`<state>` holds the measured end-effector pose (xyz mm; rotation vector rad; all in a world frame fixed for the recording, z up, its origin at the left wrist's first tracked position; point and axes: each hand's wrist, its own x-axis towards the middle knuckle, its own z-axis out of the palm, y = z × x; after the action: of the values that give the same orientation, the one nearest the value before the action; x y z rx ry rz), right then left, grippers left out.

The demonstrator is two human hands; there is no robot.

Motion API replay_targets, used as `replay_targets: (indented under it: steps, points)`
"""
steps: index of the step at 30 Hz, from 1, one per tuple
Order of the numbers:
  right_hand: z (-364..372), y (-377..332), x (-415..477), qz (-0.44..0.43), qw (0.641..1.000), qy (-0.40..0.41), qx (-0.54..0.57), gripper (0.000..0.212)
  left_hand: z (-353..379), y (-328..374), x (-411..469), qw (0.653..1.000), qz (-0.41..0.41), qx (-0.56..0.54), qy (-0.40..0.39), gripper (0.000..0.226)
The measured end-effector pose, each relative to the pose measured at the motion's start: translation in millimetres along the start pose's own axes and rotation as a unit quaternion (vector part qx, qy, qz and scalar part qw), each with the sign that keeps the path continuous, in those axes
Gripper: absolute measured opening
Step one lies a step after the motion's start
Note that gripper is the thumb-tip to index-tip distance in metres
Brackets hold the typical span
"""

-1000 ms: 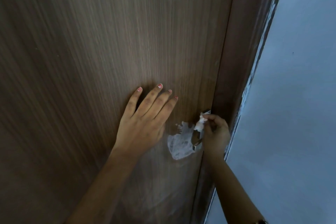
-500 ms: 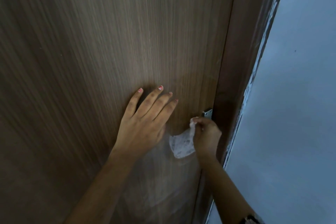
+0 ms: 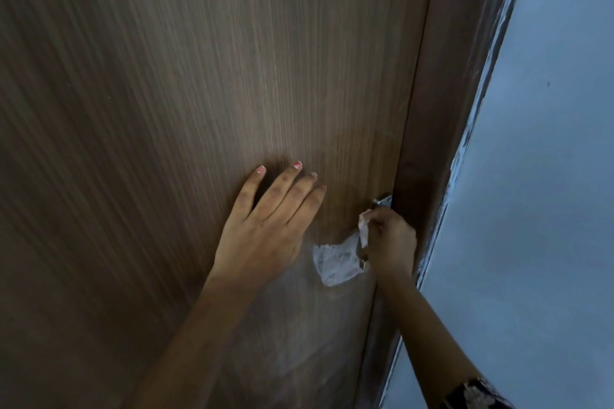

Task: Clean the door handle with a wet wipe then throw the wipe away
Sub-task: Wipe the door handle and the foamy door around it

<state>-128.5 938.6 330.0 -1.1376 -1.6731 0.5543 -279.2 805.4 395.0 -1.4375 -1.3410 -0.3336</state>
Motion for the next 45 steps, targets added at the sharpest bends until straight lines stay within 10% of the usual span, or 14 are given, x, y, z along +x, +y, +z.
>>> replay_targets:
  steps: [9, 17, 27, 45]
  points:
    - [15.1, -9.5, -54.0, -0.076, 0.991, -0.100, -0.050, 0.015, 5.0, 1.7, -1.6, 1.000, -0.012, 0.007, 0.017, 0.036]
    - [8.2, -7.7, -17.4, 0.035, 0.996, -0.049, -0.072, 0.011, 5.8, 1.3, -1.7, 1.000, -0.008, 0.004, 0.019, 0.036]
    - [15.2, -20.3, -47.4, -0.055, 0.998, -0.010, 0.027, 0.016, 6.7, 0.3, -1.2, 1.000, -0.005, -0.001, 0.019, 0.034]
    - [30.2, -4.5, -76.1, -0.272, 0.951, 0.038, -0.140, 0.019, 8.4, 1.4, -2.8, 1.000, -0.006, 0.005, 0.027, 0.034]
